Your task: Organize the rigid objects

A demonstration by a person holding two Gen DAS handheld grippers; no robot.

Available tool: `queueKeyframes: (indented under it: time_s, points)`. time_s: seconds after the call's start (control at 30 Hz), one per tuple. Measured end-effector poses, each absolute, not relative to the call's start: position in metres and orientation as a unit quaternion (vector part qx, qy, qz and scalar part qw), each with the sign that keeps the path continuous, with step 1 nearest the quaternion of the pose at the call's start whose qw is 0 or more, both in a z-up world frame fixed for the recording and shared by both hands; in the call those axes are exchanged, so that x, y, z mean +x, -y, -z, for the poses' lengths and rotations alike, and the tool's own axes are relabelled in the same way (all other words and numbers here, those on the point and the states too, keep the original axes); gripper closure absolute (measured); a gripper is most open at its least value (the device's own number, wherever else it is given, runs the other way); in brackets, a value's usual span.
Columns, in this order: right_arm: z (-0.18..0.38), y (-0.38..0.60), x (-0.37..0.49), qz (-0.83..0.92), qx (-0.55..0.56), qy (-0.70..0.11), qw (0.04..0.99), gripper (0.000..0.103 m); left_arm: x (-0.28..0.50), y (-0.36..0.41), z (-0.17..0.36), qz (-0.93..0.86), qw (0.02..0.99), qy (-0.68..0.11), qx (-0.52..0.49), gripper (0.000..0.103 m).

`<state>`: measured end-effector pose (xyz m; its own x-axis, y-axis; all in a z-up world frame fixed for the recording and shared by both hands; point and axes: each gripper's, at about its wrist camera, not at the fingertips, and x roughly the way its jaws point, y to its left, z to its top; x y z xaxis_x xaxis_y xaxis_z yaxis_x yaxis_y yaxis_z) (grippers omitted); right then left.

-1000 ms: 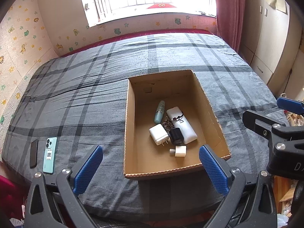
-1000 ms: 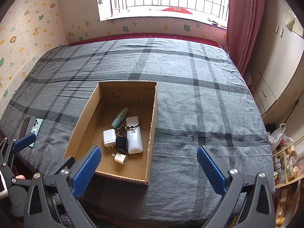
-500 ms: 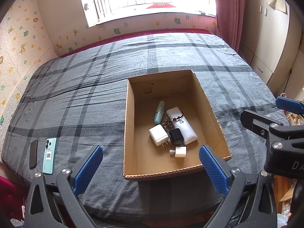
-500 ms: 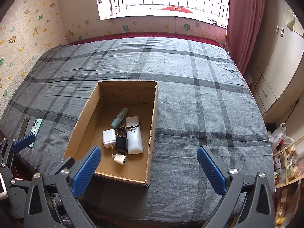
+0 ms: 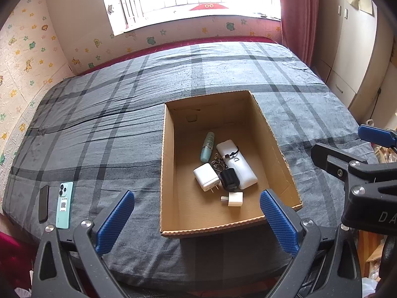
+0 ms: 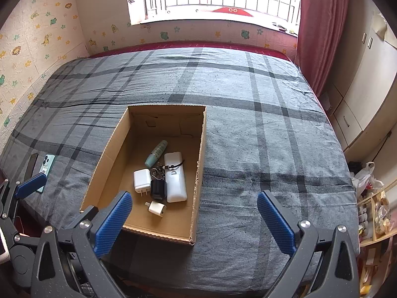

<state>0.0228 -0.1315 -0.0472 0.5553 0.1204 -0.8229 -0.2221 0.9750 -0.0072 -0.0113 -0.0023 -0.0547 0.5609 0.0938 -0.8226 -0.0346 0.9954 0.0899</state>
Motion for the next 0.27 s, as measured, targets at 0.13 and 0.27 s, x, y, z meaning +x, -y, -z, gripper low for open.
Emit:
queueKeyframes:
  time_s: [0.13,0.27]
  points:
    - [0.0491,0.1304,0.0261,-0.101,-0.057,-0.463,0.879,0.0,-0.0095,0.004,0.0558,-0.035,0.882,-0.468,0.035,0.0]
    - [0.0499,0.1303,0.0289,-0.103,-0.057,-0.463,0.878,0.0,-0.0078,0.0068,0.0555,-0.036,0.883,-0.466,0.041,0.0]
